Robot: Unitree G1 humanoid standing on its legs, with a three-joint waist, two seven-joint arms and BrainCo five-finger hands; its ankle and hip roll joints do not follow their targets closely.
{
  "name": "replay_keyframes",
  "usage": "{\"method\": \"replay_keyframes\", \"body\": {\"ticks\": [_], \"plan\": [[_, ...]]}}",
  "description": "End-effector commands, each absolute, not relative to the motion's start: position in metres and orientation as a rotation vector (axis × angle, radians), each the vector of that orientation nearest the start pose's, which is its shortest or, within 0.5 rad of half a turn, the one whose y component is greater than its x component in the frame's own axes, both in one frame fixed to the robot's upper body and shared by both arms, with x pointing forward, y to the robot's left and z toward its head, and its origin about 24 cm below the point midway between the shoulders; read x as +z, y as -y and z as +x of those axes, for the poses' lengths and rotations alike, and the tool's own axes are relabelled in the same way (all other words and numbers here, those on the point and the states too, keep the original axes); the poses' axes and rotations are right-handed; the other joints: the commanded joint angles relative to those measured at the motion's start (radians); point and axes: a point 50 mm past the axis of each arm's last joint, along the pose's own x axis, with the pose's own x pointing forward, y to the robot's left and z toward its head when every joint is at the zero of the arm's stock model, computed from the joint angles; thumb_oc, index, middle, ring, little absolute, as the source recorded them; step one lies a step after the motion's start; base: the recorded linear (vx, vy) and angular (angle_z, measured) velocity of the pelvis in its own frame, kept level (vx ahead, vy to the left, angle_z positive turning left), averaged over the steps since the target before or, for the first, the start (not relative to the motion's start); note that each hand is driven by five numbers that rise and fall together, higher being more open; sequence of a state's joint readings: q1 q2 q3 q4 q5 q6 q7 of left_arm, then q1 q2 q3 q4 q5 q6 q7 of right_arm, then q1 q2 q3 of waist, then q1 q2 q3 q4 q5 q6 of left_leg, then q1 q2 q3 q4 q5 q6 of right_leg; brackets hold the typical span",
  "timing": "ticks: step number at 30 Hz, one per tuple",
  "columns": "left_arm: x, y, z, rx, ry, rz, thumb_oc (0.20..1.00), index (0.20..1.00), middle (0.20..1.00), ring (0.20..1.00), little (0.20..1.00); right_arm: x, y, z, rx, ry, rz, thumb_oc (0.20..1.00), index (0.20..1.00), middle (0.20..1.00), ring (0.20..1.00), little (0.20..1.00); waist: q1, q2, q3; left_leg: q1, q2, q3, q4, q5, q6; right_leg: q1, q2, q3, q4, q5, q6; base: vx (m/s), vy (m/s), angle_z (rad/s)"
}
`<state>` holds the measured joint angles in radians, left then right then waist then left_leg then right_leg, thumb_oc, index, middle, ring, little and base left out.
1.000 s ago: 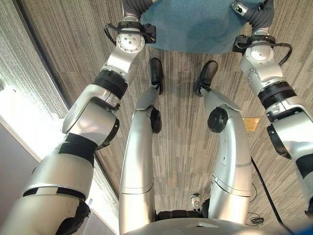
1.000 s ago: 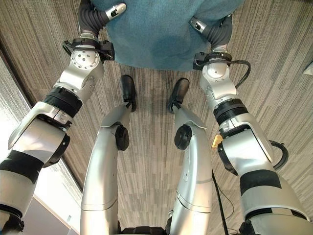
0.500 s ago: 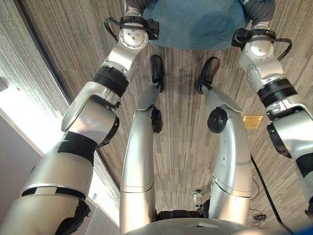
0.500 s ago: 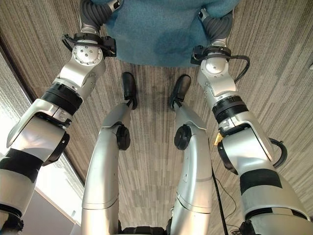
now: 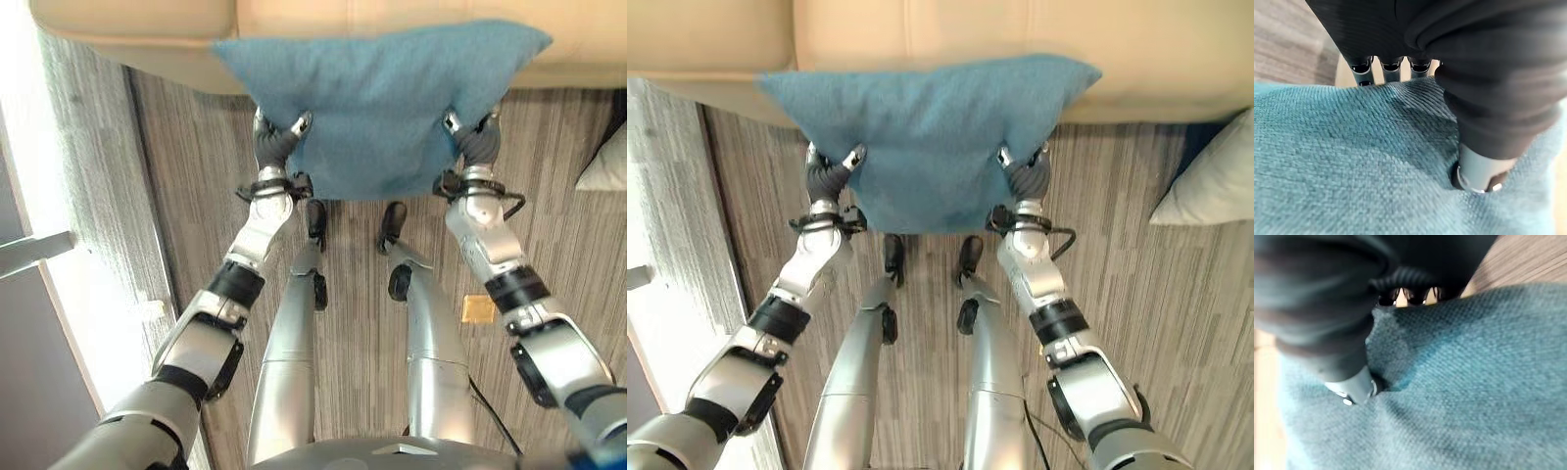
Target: Pick up all the scattered cushions and arrange them neatly on the sofa.
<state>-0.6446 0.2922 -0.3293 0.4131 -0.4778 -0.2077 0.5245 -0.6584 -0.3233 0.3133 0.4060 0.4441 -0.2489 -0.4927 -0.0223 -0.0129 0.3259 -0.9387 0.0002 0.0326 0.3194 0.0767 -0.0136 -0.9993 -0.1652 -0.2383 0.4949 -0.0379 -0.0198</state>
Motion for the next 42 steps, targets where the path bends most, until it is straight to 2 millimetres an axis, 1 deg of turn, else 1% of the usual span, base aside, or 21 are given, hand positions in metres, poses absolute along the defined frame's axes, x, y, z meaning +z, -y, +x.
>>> {"method": "replay_keyframes", "body": {"ticks": [1,2,5,6,7,8,9,10,15,17,19,20,22,23,27,29,31,34,38,39,42], "plan": [[0.174,-0.089,0.346,-0.031,0.489,-0.134,0.200,0.200,0.200,0.200,0.200,0.203,0.101,0.341,0.058,0.655,0.136,0.200,0.200,0.200,0.200,0.200,-0.012,0.017,-0.085,0.129,0.002,-0.134,-0.050,-0.098,-0.073,0.167,0.005,0.041,-0.142,-0.001,0.117,-0.10,-0.048,0.11],[0.167,-0.089,0.343,-0.037,0.477,-0.136,0.200,0.200,0.200,0.200,0.200,0.195,0.103,0.338,0.063,0.636,0.127,0.200,0.200,0.200,0.200,0.200,-0.012,0.013,-0.086,0.159,0.000,-0.134,-0.068,-0.065,-0.073,0.209,-0.001,0.027,-0.177,0.030,0.109,-0.07,-0.038,0.13],[0.148,-0.090,0.334,-0.051,0.431,-0.125,0.200,0.200,0.200,0.200,0.200,0.169,0.112,0.329,0.051,0.568,0.124,0.200,0.200,0.200,0.200,0.200,-0.010,0.008,-0.093,0.298,0.011,-0.133,-0.114,-0.064,-0.081,0.350,0.003,0.006,-0.228,0.031,0.111,0.03,-0.074,0.10],[0.133,-0.092,0.326,-0.057,0.395,-0.128,0.200,0.200,0.200,0.200,0.200,0.151,0.115,0.323,0.053,0.516,0.128,0.200,0.200,0.200,0.200,0.200,-0.009,0.006,-0.103,0.382,0.022,-0.128,-0.140,-0.066,-0.084,0.444,0.008,-0.007,-0.263,0.028,0.111,0.08,-0.067,0.07],[0.133,-0.092,0.326,-0.057,0.395,-0.128,0.200,0.200,0.200,0.200,0.200,0.151,0.115,0.322,0.053,0.516,0.128,0.200,0.200,0.200,0.200,0.200,-0.009,0.006,-0.101,0.387,0.023,-0.128,-0.142,-0.065,-0.084,0.449,0.008,-0.008,-0.265,0.029,0.111,0.16,-0.083,0.08],[0.119,-0.098,0.319,-0.052,0.357,-0.124,0.200,0.200,0.200,0.200,0.200,0.133,0.120,0.316,0.049,0.460,0.131,0.200,0.200,0.200,0.200,0.200,-0.005,0.007,-0.115,0.474,0.034,-0.124,-0.176,-0.061,-0.091,0.541,0.014,-0.022,-0.295,0.025,0.113,0.16,-0.069,0.07],[0.114,-0.101,0.315,-0.056,0.347,-0.119,0.200,0.200,0.200,0.200,0.200,0.126,0.121,0.313,0.053,0.437,0.127,0.200,0.200,0.200,0.200,0.200,-0.003,0.007,-0.120,0.523,0.039,-0.123,-0.198,-0.062,-0.092,0.589,0.020,-0.025,-0.312,0.021,0.113,0.33,-0.127,0.08],[0.096,-0.112,0.304,-0.043,0.297,-0.101,0.200,0.200,0.200,0.200,0.200,0.110,0.131,0.305,0.047,0.384,0.104,0.200,0.200,0.200,0.200,0.200,0.001,0.010,-0.148,0.637,0.062,-0.111,-0.249,-0.058,-0.099,0.703,0.034,-0.030,-0.341,0.007,0.111,0.29,-0.094,0.06],[0.073,-0.128,0.291,-0.014,0.211,-0.103,0.200,0.200,0.200,0.200,0.200,0.088,0.141,0.293,0.044,0.299,0.063,0.200,0.200,0.200,0.200,0.200,0.004,0.014,-0.210,0.789,0.092,-0.095,-0.304,-0.042,-0.119,0.865,0.075,-0.040,-0.410,-0.014,0.105,0.17,-0.088,0.00],[0.067,-0.131,0.286,-0.015,0.187,-0.094,0.200,0.200,0.200,0.200,0.200,0.079,0.146,0.286,0.042,0.269,0.055,0.200,0.200,0.200,0.200,0.200,0.008,0.006,-0.225,0.815,0.100,-0.093,-0.273,-0.045,-0.124,0.936,0.096,-0.031,-0.448,-0.026,0.092,0.13,-0.140,0.11],[0.066,-0.131,0.285,-0.019,0.185,-0.096,0.200,0.200,0.200,0.200,0.200,0.078,0.148,0.285,0.037,0.265,0.049,0.200,0.200,0.200,0.200,0.200,0.009,0.004,-0.225,0.813,0.098,-0.092,-0.247,-0.048,-0.125,0.957,0.101,-0.031,-0.460,-0.029,0.088,0.04,-0.084,0.19],[0.064,-0.131,0.284,-0.017,0.174,-0.104,0.200,0.200,0.200,0.200,0.200,0.075,0.152,0.283,0.029,0.254,0.037,0.200,0.200,0.200,0.200,0.200,0.012,-0.003,-0.221,0.804,0.091,-0.090,-0.173,-0.048,-0.127,0.985,0.105,-0.027,-0.470,-0.034,0.077,0.03,-0.066,0.17],[0.061,-0.130,0.283,-0.020,0.160,-0.109,0.200,0.200,0.200,0.200,0.200,0.073,0.155,0.281,0.020,0.245,0.032,0.200,0.200,0.200,0.200,0.200,0.010,-0.009,-0.228,0.783,0.081,-0.081,-0.116,-0.047,-0.121,1.008,0.098,-0.036,-0.486,-0.031,0.074,0.05,-0.045,0.05],[0.059,-0.128,0.282,-0.027,0.151,-0.110,0.200,0.200,0.200,0.200,0.200,0.074,0.155,0.282,0.019,0.246,0.038,0.200,0.200,0.200,0.200,0.200,0.011,-0.014,-0.234,0.771,0.071,-0.059,-0.134,-0.069,-0.104,1.016,0.091,-0.038,-0.495,-0.029,0.078,0.08,0.006,0.08],[0.059,-0.126,0.284,-0.041,0.143,-0.102,0.200,0.200,0.200,0.200,0.200,0.075,0.156,0.285,0.011,0.241,0.054,0.200,0.200,0.200,0.200,0.200,0.026,-0.024,-0.250,0.724,0.056,-0.010,-0.191,-0.064,-0.083,1.026,0.086,-0.024,-0.500,-0.023,0.094,0.10,0.060,0.17],[0.058,-0.127,0.280,-0.053,0.145,-0.093,0.200,0.200,0.200,0.200,0.200,0.076,0.153,0.285,0.026,0.244,0.072,0.200,0.200,0.200,0.200,0.200,0.036,-0.017,-0.257,0.760,0.034,-0.038,-0.210,-0.078,-0.076,1.043,0.083,-0.015,-0.493,-0.028,0.108,0.21,0.152,-0.34],[0.058,-0.130,0.278,-0.049,0.146,-0.091,0.200,0.200,0.200,0.200,0.200,0.076,0.149,0.286,0.053,0.238,0.083,0.200,0.200,0.200,0.200,0.200,0.046,-0.016,-0.266,0.801,0.025,-0.030,-0.226,-0.098,-0.059,1.059,0.071,0.002,-0.478,-0.033,0.118,0.20,0.186,-0.64],[0.063,-0.133,0.277,-0.055,0.168,-0.083,0.200,0.200,0.200,0.200,0.200,0.081,0.137,0.292,0.106,0.249,0.142,0.200,0.200,0.200,0.200,0.200,0.084,0.005,-0.250,0.842,0.007,-0.009,-0.232,-0.131,-0.013,1.015,0.028,0.026,-0.330,-0.037,0.150,0.11,0.242,-0.54],[0.067,-0.139,0.276,-0.052,0.186,-0.064,0.200,0.200,0.200,0.200,0.200,0.087,0.127,0.294,0.147,0.273,0.174,0.200,0.200,0.200,0.200,0.200,0.079,0.036,-0.228,0.892,0.003,0.004,-0.252,-0.150,0.041,0.872,0.000,0.072,-0.061,0.013,0.186,0.10,0.158,-0.53],[0.068,-0.138,0.277,-0.055,0.190,-0.072,0.200,0.200,0.200,0.200,0.200,0.087,0.127,0.294,0.157,0.268,0.166,0.200,0.200,0.200,0.200,0.200,0.066,0.038,-0.230,0.923,-0.001,-0.006,-0.277,-0.156,0.040,0.849,0.014,0.081,-0.131,-0.001,0.170,0.21,0.030,-0.18],[0.070,-0.137,0.278,-0.056,0.197,-0.081,0.200,0.200,0.200,0.200,0.200,0.093,0.128,0.297,0.162,0.289,0.153,0.200,0.200,0.200,0.200,0.200,0.051,0.030,-0.229,0.948,-0.005,-0.006,-0.295,-0.166,0.029,0.816,0.027,0.070,-0.304,0.040,0.161,0.22,-0.124,-0.10]]}}
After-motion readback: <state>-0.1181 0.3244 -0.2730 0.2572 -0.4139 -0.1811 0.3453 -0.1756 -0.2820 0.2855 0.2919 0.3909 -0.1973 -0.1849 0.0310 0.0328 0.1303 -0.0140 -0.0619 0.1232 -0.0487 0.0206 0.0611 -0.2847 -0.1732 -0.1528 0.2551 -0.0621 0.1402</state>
